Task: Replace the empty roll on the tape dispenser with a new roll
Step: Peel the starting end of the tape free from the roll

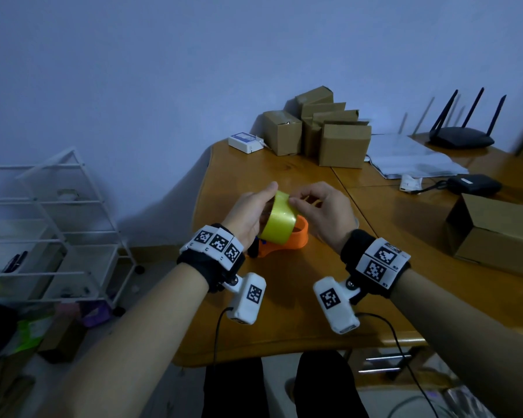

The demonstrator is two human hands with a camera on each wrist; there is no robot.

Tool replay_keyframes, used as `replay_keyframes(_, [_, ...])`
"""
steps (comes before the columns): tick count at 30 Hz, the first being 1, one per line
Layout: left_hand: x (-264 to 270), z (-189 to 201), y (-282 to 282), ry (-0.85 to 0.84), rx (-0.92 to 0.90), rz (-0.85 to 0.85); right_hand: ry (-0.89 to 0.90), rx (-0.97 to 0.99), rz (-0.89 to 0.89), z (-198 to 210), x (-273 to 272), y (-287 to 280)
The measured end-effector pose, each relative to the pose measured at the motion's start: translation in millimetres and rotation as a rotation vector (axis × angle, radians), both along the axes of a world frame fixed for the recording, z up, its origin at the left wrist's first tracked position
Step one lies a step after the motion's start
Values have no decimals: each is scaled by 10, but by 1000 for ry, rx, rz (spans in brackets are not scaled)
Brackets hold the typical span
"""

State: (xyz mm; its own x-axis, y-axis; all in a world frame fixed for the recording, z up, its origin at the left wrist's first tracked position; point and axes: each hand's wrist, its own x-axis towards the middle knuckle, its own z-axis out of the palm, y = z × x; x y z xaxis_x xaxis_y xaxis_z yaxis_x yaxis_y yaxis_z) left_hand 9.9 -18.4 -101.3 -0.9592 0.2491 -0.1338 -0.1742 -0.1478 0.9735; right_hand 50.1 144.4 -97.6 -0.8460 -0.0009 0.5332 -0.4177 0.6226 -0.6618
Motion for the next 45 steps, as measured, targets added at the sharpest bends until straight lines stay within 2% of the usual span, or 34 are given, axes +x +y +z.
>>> replay_keyframes(6, [69, 64, 36, -6, 36, -24, 27, 60, 21, 7, -10, 35])
replay_keyframes(10, [104, 91, 24, -21, 42, -51, -6, 34, 26, 1, -8, 59])
replay_keyframes(16, [141, 99, 58, -12, 30, -61, -30, 57, -60, 49, 9, 23])
replay_keyframes(24, [174, 87, 92, 13, -7, -110, -64, 231, -90, 83, 17, 25])
replay_keyframes(29, [210, 82, 87, 20, 6, -141, -106, 255, -86, 77, 15, 24])
replay_keyframes(34, [248, 54, 86, 114, -124, -300, -140, 224, -106, 75, 8, 30])
replay_keyframes(38, [231, 4, 96, 153, -210, -315, -170, 232, -94, 67, 20, 38])
replay_keyframes(45, [220, 32, 74, 171, -220, -316, -197, 219, -75, 66, 19, 39])
